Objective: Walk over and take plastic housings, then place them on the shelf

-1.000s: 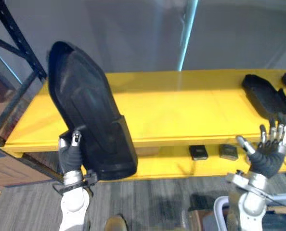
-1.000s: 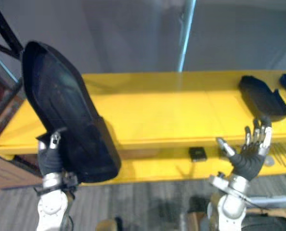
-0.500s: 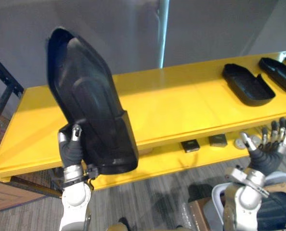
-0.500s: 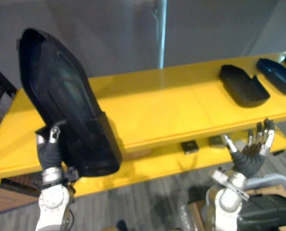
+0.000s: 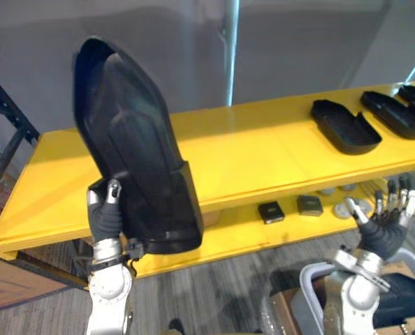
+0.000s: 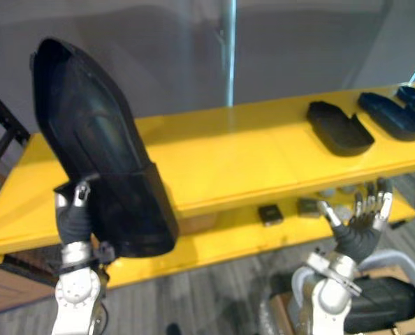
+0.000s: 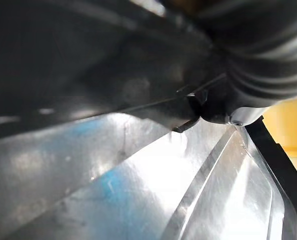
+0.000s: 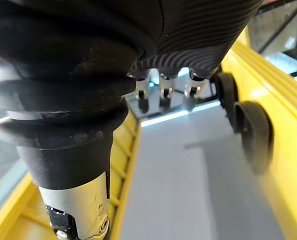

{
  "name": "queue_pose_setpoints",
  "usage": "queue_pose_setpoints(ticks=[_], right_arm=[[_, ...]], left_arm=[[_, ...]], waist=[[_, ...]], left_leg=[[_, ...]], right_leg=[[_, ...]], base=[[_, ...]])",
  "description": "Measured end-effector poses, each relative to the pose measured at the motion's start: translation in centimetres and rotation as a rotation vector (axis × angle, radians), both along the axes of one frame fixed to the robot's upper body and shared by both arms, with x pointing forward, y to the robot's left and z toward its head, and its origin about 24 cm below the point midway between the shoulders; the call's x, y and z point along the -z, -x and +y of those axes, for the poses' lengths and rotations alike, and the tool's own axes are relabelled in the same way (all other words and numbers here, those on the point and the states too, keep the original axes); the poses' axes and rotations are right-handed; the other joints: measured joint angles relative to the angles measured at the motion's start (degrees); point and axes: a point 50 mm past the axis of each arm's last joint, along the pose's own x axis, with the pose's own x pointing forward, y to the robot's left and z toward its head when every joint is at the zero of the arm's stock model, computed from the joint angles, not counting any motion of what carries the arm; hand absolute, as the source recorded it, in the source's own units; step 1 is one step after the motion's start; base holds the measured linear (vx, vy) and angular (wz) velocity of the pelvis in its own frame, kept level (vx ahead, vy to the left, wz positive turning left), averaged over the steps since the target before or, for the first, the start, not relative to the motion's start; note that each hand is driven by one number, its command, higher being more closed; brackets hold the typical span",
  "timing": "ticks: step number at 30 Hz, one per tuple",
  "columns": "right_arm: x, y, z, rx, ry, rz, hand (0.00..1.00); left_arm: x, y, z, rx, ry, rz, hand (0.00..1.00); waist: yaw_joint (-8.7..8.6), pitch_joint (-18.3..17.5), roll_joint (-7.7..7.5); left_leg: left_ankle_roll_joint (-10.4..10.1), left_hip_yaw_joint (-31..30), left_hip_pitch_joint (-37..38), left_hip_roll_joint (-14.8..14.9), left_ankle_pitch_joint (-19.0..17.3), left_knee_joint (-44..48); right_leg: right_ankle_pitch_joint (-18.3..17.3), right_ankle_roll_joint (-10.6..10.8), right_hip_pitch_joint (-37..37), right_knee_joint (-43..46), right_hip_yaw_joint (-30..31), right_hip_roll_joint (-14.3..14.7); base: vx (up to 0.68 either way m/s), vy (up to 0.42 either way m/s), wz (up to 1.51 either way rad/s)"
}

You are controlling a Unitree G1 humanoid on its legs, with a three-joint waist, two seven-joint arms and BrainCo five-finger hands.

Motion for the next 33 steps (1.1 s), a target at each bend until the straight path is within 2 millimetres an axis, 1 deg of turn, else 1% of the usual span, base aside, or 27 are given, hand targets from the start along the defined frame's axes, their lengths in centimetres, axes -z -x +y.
queue_pose_setpoints(ticks=[6, 9, 12, 13, 14, 16, 18, 19, 21, 24, 26, 30, 33], right_arm=[[0.2, -0.1, 0.1, -0.020, -0.003, 0.016, 0.00], [0.5, -0.3, 0.2, -0.045, -0.029, 0.035, 0.00], [0.9, -0.7, 0.7, -0.094, -0.027, 0.064, 0.00], [1.1, -0.8, 0.9, -0.110, -0.025, 0.082, 0.00], [1.5, -1.0, 1.0, -0.137, -0.019, 0.108, 0.00], [2.0, -1.2, 1.2, -0.162, -0.026, 0.129, 0.00], [2.3, -1.2, 0.9, -0.180, -0.018, 0.151, 0.00], [2.4, -1.2, 0.7, -0.182, -0.017, 0.156, 0.00], [2.5, -1.2, 0.3, -0.201, 0.014, 0.174, 0.00], [2.6, -1.1, 0.0, -0.220, 0.028, 0.185, 0.00], [3.0, -1.0, -0.2, -0.223, 0.035, 0.212, 0.00], [3.1, -1.0, -0.5, -0.235, 0.036, 0.221, 0.00], [3.1, -1.1, -0.6, -0.244, 0.028, 0.228, 0.00]], left_arm=[[0.1, -0.2, -0.1, 0.034, -0.017, 0.031, 1.00], [0.0, -0.9, -0.4, 0.076, -0.053, 0.072, 1.00], [-1.2, -2.8, -0.6, 0.118, -0.152, 0.084, 1.00], [-1.5, -4.0, -0.6, 0.124, -0.187, 0.097, 1.00], [-1.6, -5.3, -0.3, 0.107, -0.209, 0.126, 1.00], [-1.7, -7.1, 0.5, 0.063, -0.230, 0.171, 1.00], [-1.6, -9.4, 2.2, -0.006, -0.261, 0.260, 1.00], [-1.6, -9.9, 2.6, -0.020, -0.266, 0.284, 1.00], [-1.6, -11.8, 3.9, -0.067, -0.267, 0.366, 1.00], [-2.2, -13.6, 4.9, -0.103, -0.241, 0.435, 1.00], [-2.5, -14.4, 5.0, -0.117, -0.230, 0.469, 1.00], [-2.5, -15.6, 5.4, -0.136, -0.206, 0.560, 1.00], [-1.3, -15.9, 6.3, -0.180, -0.163, 0.692, 1.00]], waist=[[-0.06, -0.20, -0.02], [-0.14, -0.42, -0.21], [-0.26, -0.49, -0.20], [-0.41, -0.78, -0.06], [-1.12, -1.31, 0.14], [-2.16, -1.81, 0.54], [-3.45, -2.26, 1.28], [-3.60, -2.34, 1.44], [-5.32, -2.49, 1.86], [-6.70, -2.48, 1.92], [-7.02, -2.42, 2.02], [-7.96, -1.76, 3.20], [-8.98, -1.21, 4.11]], left_leg=[[0.09, -0.03, 1.12, -0.36, 1.63, -3.06], [0.11, 0.04, 1.42, -0.50, 1.99, -3.73], [0.09, 0.61, 1.81, -0.49, 2.00, -3.78], [0.09, 1.30, 1.95, -0.45, 2.00, -3.80], [0.09, 1.52, 1.97, -0.34, 1.99, -3.82], [0.08, 1.85, 2.01, -0.25, 2.00, -3.83], [0.08, 3.25, 1.97, -0.04, 1.99, -3.85], [0.08, 3.69, 1.98, -0.03, 1.99, -3.85], [0.07, 4.68, 1.99, -0.04, 2.00, -3.84], [0.07, 5.55, 1.85, 0.10, 2.00, -3.85], [0.07, 5.94, 1.81, 0.12, 2.00, -3.85], [0.11, 6.08, 0.88, 0.08, 2.04, -3.86], [0.09, 6.13, 0.60, 0.17, 2.11, -3.86]], right_leg=[[0.15, 0.24, -0.05, -0.10, -0.17, 0.02], [0.20, 0.30, -0.05, -0.11, -0.13, 0.06], [0.20, 0.31, -0.02, -0.01, 0.20, 0.12], [0.22, 0.35, -0.10, 0.00, 0.43, 0.11], [0.26, 0.41, -0.20, -0.03, 0.64, 0.08], [0.28, 0.44, -0.47, 0.05, 1.06, 0.11], [0.46, 0.52, -1.82, 0.24, 2.76, 0.30], [0.54, 0.53, -2.17, 0.29, 3.30, 0.35], [1.05, 0.54, -2.61, 0.17, 4.27, 0.47], [1.15, 0.46, -3.31, 0.36, 5.29, 0.68], [1.15, 0.46, -3.69, 0.52, 5.80, 0.75], [1.15, 0.46, -5.16, 1.29, 6.37, 0.79], [1.15, 0.46, -5.56, 1.42, 6.49, 0.90]], base=[[0.00, 0.001, 0.01], [0.00, 0.000, 0.00], [-0.01, 0.014, -0.08], [-0.02, 0.014, -0.12], [-0.02, 0.014, -0.10], [-0.01, 0.008, -0.15], [-0.01, 0.018, -0.34], [0.01, 0.023, -0.32], [0.02, 0.020, -0.24], [0.02, 0.009, -0.15], [0.02, 0.010, -0.12], [0.00, 0.003, -0.02], [0.00, 0.001, -0.01]])
